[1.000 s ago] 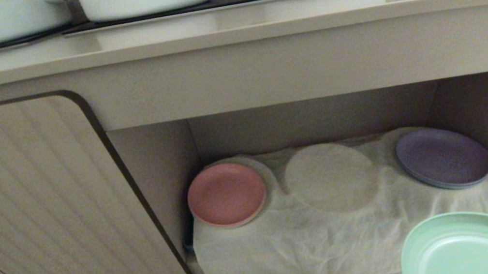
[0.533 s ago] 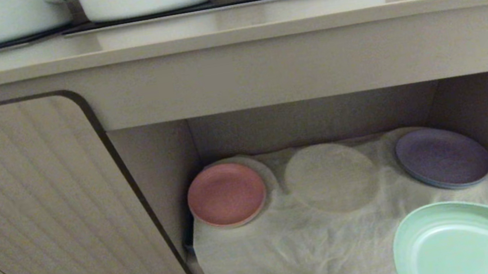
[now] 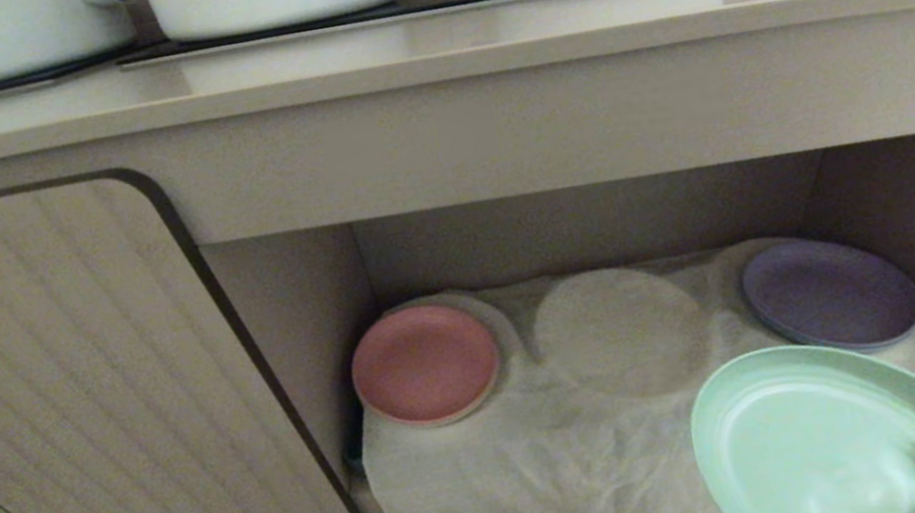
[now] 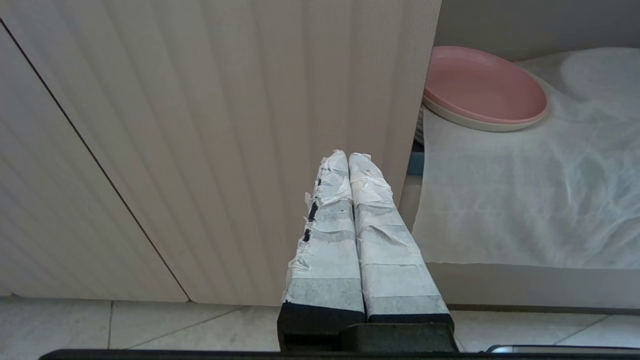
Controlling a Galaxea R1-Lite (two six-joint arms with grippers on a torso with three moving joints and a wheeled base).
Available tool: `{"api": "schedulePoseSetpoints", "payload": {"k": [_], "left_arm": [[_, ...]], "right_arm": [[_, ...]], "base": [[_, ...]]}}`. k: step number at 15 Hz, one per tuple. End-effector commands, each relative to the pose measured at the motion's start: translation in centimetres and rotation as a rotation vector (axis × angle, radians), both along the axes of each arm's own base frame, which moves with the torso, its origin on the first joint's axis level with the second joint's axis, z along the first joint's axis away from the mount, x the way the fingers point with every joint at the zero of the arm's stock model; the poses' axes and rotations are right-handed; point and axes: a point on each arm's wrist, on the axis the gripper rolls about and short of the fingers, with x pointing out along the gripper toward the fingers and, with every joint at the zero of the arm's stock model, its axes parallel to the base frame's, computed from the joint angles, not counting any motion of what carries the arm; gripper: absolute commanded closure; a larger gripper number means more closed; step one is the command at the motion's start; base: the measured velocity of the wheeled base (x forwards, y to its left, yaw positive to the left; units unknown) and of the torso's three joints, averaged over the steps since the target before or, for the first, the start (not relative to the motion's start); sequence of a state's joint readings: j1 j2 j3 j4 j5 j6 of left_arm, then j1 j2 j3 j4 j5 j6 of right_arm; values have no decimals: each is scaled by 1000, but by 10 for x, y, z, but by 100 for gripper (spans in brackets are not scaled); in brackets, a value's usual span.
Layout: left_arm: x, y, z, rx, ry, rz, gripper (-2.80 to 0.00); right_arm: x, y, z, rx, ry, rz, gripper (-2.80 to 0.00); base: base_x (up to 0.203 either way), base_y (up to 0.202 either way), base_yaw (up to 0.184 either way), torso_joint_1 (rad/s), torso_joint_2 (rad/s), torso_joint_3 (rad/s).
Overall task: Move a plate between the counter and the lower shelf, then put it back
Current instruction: Put the plate in the cupboard
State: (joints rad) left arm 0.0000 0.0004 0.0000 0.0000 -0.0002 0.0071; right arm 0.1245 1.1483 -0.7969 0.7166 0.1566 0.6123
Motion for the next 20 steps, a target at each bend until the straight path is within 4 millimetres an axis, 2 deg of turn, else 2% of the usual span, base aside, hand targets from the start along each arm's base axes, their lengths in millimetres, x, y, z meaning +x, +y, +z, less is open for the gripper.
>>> {"api": "schedulePoseSetpoints", "payload": {"k": [1,4,11,16,20], "left_arm": [[0,0,0,-1,0,0,0],[0,0,0,0,-2,0,0],[0,0,0,0,0,0,0],[0,0,0,-1,0,0,0],[0,0,0,-1,0,0,0]], "right_arm": [[16,2,-11,-2,40,-1,0],[31,5,-28,-13,23,27,0],[38,6,-62,-10,-91,62,0],[43,8,-76,84,-179,112,0],[58,11,-82,102,-206,122,0]], "base": [[0,0,0,0,0,0],[0,0,0,0,0,0],[0,0,0,0,0,0],[0,0,0,0,0,0],[0,0,0,0,0,0]]}}
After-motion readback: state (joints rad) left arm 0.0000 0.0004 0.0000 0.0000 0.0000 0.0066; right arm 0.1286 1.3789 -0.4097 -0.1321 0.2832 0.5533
